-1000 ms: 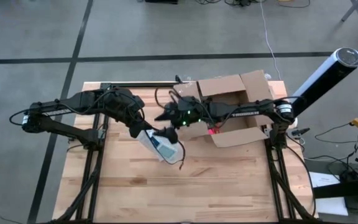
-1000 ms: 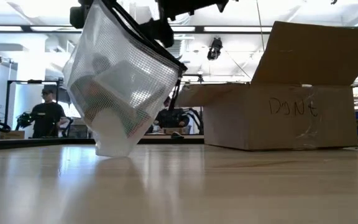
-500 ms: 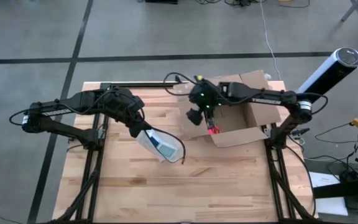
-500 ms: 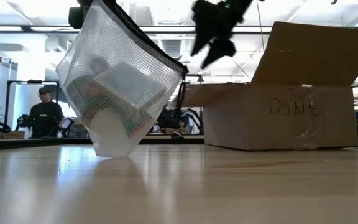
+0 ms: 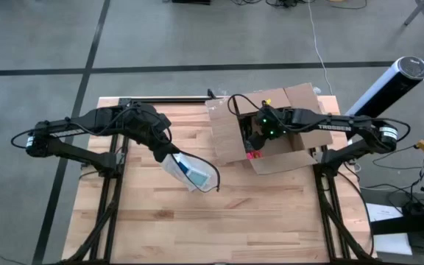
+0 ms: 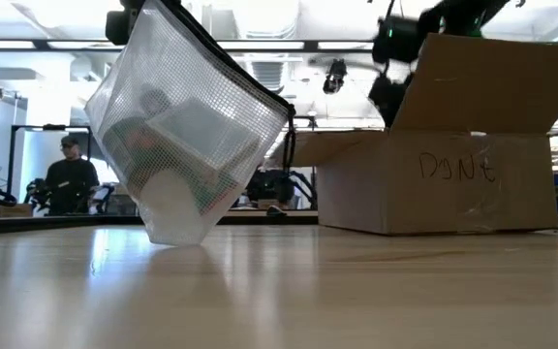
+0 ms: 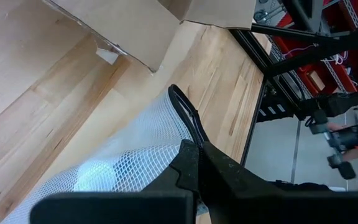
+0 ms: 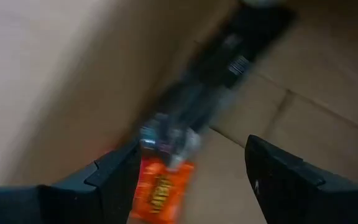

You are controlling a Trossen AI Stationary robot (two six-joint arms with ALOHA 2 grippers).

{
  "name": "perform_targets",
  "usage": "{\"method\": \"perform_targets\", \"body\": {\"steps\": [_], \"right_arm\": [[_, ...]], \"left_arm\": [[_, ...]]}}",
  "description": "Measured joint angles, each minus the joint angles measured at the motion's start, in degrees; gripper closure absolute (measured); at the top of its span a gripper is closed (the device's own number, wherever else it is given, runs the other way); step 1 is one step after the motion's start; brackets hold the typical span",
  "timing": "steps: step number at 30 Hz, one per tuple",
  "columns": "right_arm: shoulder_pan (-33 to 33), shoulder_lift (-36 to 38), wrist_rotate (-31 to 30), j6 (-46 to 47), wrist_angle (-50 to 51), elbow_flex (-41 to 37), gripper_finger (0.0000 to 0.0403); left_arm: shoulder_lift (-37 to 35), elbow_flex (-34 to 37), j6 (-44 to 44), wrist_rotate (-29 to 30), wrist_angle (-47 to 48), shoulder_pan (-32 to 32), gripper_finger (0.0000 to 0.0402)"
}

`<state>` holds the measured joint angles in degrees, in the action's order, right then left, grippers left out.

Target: Unpack boxes

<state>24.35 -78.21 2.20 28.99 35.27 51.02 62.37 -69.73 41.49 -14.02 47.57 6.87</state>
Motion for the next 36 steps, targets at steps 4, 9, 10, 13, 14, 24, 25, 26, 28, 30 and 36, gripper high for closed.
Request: {"method": "perform_targets", "body": {"steps": [4, 9, 10, 13, 14, 24, 25, 26, 28, 30, 36], "right_arm": [[2.3, -4.8, 3.6, 0.0, -3.2, 0.2, 0.0132], [2.9, -13.3, 6.1, -1.0, -3.9, 2.6, 0.0113], [3.0, -15.1, 7.6, -0.8, -4.2, 3.1, 0.0109], [3.0, -19.9, 11.3, -1.3, -5.0, 5.2, 0.0102], [3.0, -21.1, 12.6, -2.0, -4.8, 6.0, 0.0101], [2.8, -22.8, 13.6, -4.3, -2.4, 12.0, 0.0281], [2.8, -22.5, 13.5, -4.6, -1.8, 12.6, 0.0312], [2.8, -22.1, 13.5, -5.0, -1.2, 13.2, 0.0344], [2.8, -21.3, 13.8, -6.1, 0.8, 14.6, 0.0386], [2.8, -20.7, 13.9, -6.6, 3.3, 15.8, 0.039], [2.8, -15.5, 16.1, -7.0, 9.4, 18.7, 0.0401]], "left_arm": [[0.0, 0.0, 0.2, -0.2, 0.0, 0.0, 0.0402], [0.0, 0.0, 1.2, -0.4, 0.0, 0.0, 0.0402], [0.0, 0.0, 1.3, -0.4, 0.0, 0.0, 0.0402], [0.0, 0.0, 1.5, -0.4, 0.0, 0.0, 0.0402], [0.0, 0.0, 1.7, -0.4, 0.0, 0.0, 0.0402], [0.0, 0.0, 2.5, -0.4, -0.1, 0.0, 0.0402], [0.0, 0.0, 2.5, -0.4, 0.0, 0.0, 0.0402], [0.0, 0.0, 2.5, -0.4, 0.0, 0.0, 0.0402], [0.0, 0.0, 2.2, -0.5, 0.0, 0.0, 0.0402], [0.0, 0.0, 2.0, -0.5, 0.0, 0.0, 0.0402], [0.0, 0.0, 1.1, -0.5, 0.0, 0.0, 0.0402]]}}
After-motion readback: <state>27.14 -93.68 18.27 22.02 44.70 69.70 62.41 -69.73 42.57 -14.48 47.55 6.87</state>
